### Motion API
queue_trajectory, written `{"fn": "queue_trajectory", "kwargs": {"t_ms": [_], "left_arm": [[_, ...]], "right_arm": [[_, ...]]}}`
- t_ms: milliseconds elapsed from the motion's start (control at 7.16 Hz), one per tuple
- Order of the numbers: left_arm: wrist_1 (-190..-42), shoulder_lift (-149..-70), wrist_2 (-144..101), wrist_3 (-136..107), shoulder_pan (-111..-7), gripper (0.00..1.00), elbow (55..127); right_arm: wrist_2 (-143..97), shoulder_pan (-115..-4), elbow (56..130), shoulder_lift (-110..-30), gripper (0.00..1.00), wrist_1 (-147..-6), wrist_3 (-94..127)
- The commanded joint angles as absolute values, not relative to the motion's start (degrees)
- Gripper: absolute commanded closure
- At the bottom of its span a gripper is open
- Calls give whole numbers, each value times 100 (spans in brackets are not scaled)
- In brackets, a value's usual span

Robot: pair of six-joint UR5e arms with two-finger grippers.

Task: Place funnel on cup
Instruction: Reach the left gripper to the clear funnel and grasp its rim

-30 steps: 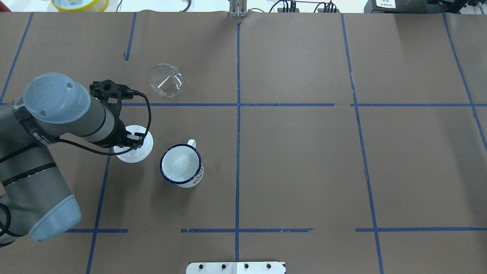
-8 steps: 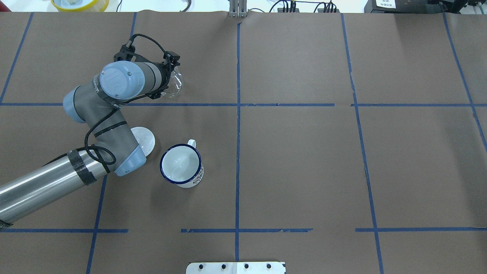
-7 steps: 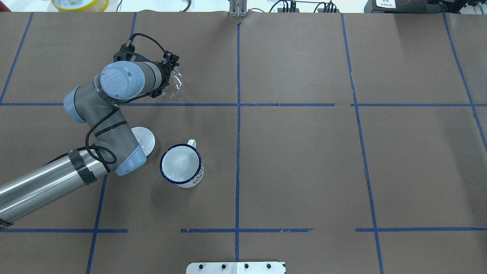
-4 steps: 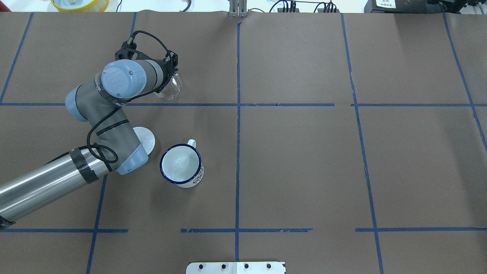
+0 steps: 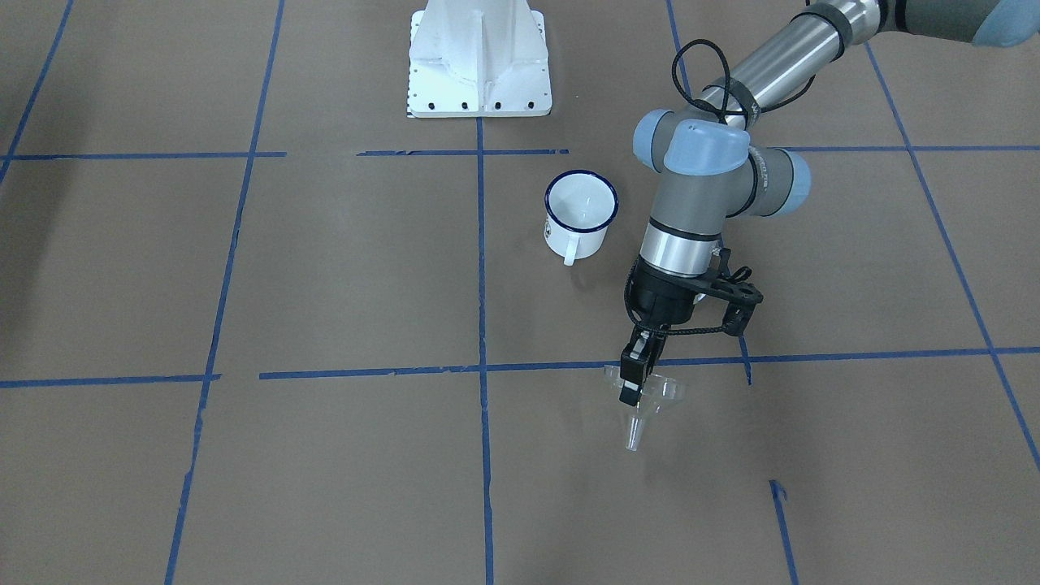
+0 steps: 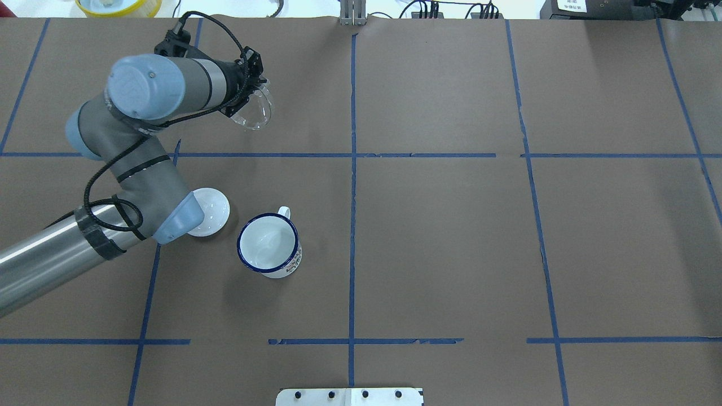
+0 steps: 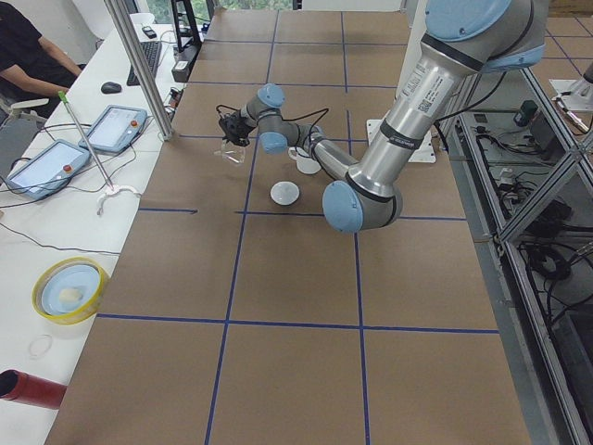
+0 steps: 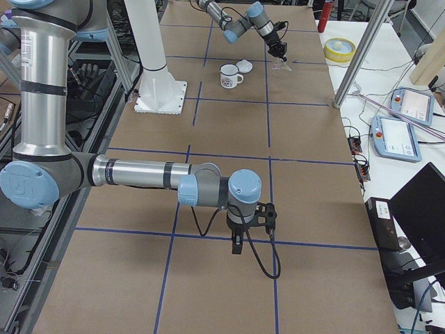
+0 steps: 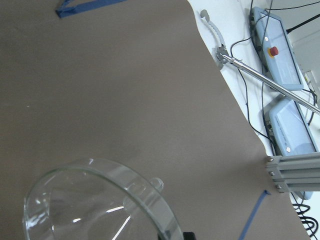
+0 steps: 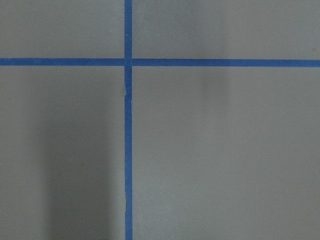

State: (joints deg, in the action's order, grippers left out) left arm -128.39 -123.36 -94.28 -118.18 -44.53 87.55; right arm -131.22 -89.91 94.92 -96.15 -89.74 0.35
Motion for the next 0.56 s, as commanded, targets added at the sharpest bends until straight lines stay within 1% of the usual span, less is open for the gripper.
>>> {"fn": "queue_trajectory", "kwargs": {"t_ms": [0,140,419], "left_arm": [[-11715,-12033,-10334,-11081,-4754,100,9961],[-10802,-12032,-10353,-10657,-4746,100,10585],[-9244,-12102,-10590,-9760,-4729,100,11299]], "right_arm": [[-13122,-8991,9492,-9615,0,-8974,35],[-13122,-8991,9492,-9615,0,-8974,35],[-13122,-8991,9492,-9615,0,-8974,35]]}}
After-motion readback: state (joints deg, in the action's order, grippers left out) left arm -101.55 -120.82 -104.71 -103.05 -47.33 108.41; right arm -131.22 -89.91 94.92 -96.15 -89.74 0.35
